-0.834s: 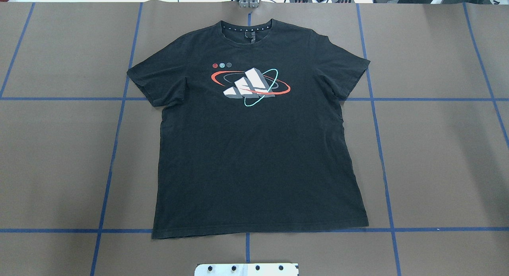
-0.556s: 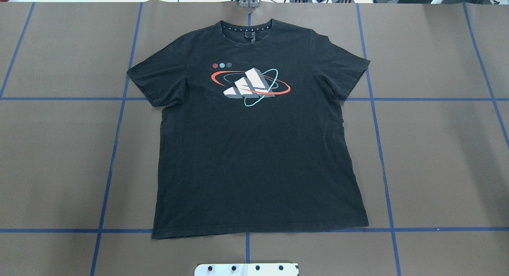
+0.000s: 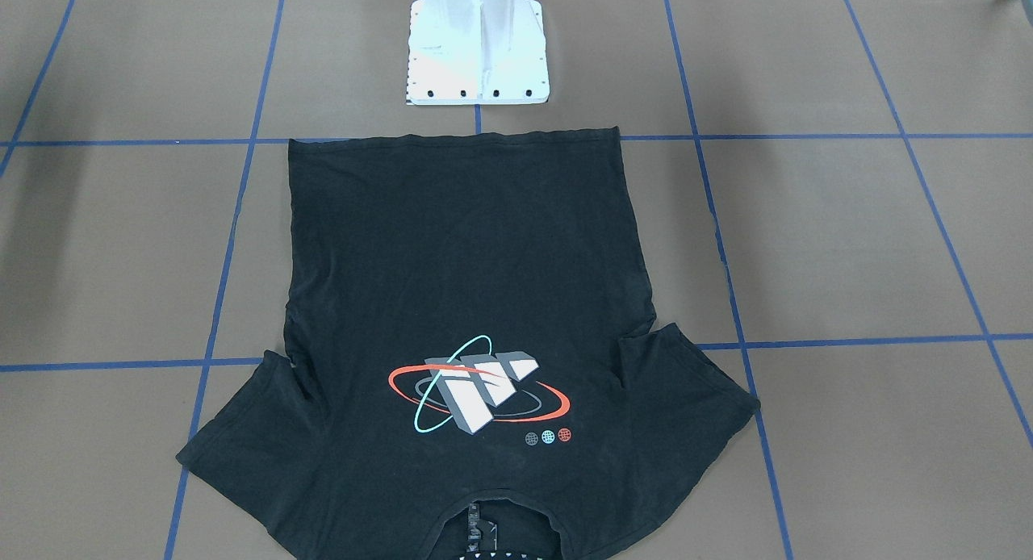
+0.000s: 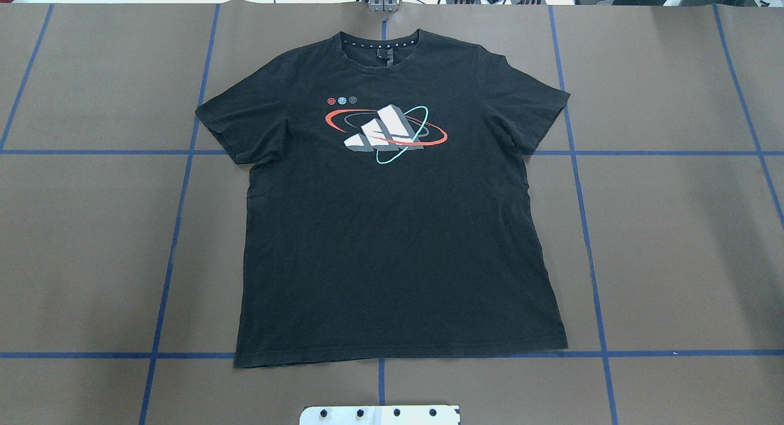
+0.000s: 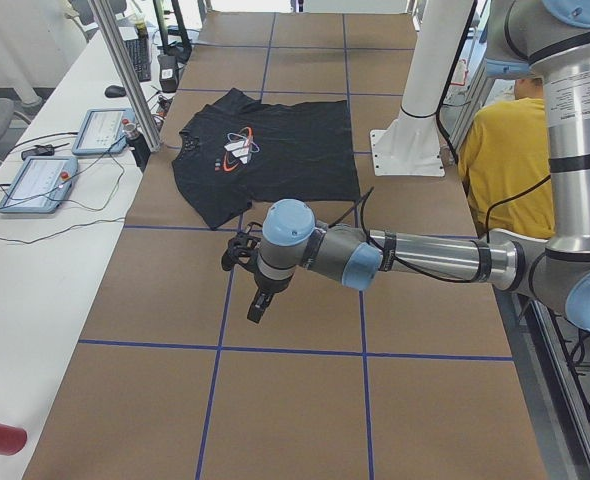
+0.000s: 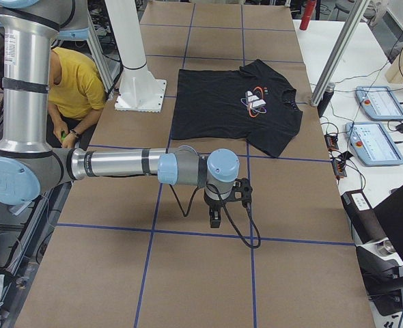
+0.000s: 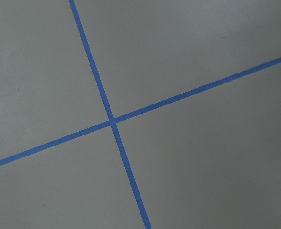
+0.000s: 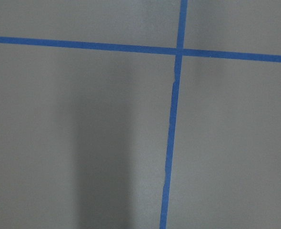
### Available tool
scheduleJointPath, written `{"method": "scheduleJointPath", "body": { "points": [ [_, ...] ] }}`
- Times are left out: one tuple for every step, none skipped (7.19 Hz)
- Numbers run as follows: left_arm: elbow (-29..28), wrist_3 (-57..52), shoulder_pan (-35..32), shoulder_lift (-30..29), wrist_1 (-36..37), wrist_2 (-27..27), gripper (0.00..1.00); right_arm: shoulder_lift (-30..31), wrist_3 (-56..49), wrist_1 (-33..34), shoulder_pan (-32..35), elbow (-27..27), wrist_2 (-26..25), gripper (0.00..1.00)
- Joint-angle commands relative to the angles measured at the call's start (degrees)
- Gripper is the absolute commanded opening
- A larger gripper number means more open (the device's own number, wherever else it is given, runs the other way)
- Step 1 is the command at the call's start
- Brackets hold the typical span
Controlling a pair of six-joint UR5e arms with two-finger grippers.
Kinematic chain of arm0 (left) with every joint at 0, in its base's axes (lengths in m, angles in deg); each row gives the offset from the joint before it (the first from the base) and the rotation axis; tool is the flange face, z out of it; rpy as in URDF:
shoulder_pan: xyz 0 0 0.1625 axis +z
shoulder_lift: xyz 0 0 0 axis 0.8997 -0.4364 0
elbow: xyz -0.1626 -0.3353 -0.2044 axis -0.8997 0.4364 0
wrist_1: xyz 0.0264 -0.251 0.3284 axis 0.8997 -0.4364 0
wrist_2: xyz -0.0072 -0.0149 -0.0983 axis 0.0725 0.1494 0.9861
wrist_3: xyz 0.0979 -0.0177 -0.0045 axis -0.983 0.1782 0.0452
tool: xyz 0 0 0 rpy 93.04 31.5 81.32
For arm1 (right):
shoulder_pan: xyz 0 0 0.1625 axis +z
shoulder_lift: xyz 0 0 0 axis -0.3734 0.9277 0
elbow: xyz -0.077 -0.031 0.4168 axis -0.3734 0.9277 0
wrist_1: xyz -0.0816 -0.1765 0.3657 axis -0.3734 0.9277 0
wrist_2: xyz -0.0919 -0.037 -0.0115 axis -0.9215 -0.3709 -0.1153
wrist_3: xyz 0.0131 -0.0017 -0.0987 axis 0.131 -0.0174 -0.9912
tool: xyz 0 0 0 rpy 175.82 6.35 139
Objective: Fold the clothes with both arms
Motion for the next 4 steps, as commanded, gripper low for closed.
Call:
{"method": "scheduleJointPath", "body": {
  "points": [
    [0.2, -0.2, 0.2, 0.1, -0.1, 0.1, 1.0, -0.1, 0.3, -0.1, -1.5, -0.1, 2.3, 1.0],
    [0.9, 0.0, 0.2, 0.1, 0.0, 0.1, 1.0, -0.7, 0.3, -0.1, -3.0, 0.2, 2.1, 1.0],
    [1.2, -0.1, 0.3, 0.1, -0.1, 0.1, 1.0, -2.7, 2.6, 0.0, -4.7, 0.7, 2.3, 1.0],
    [1.2, -0.3, 0.4, 0.0, -0.2, 0.2, 1.0, -6.6, 8.5, 0.0, -7.8, 1.7, 2.2, 1.0]
  ]
}}
